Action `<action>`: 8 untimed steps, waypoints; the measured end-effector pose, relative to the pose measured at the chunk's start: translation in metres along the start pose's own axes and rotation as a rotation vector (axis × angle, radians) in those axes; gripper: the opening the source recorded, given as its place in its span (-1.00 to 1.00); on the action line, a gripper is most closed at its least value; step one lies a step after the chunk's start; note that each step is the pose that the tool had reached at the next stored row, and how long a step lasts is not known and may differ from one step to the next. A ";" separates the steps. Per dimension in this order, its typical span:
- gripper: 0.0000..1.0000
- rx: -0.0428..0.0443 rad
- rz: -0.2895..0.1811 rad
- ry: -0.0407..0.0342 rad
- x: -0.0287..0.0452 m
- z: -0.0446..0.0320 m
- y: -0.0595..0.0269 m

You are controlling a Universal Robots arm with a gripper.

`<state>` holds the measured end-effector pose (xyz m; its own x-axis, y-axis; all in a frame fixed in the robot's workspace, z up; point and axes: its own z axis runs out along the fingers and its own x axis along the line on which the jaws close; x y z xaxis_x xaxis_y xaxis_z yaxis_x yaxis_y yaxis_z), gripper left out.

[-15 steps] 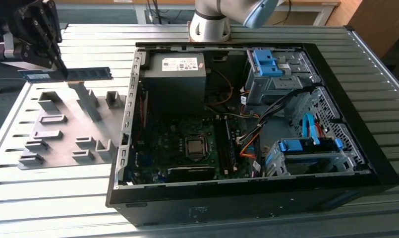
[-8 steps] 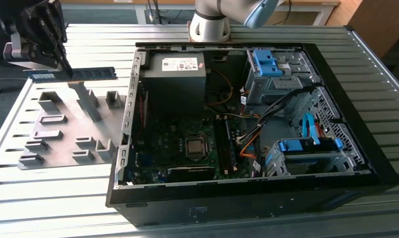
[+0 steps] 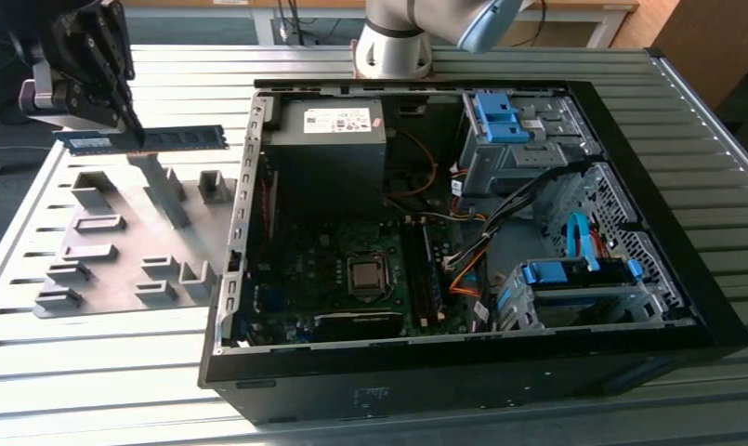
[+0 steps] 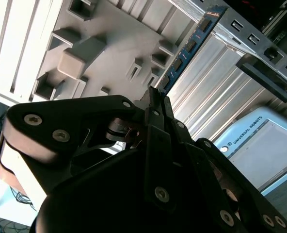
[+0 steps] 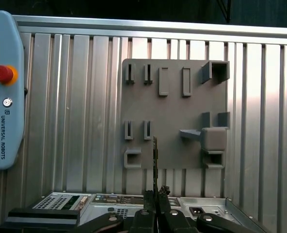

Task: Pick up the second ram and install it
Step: 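Pick up the second ram and move it above second insertion slot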

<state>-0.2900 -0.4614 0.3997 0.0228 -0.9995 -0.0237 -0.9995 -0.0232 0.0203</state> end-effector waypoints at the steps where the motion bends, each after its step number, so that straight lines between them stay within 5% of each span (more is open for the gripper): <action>1: -0.72 -0.0001 0.000 0.0000 0.0000 0.0000 -0.0008; 8: -0.72 -0.0002 0.000 -0.0001 0.0002 -0.0002 -0.0087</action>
<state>-0.2813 -0.4614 0.3997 0.0228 -0.9995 -0.0238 -0.9995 -0.0232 0.0205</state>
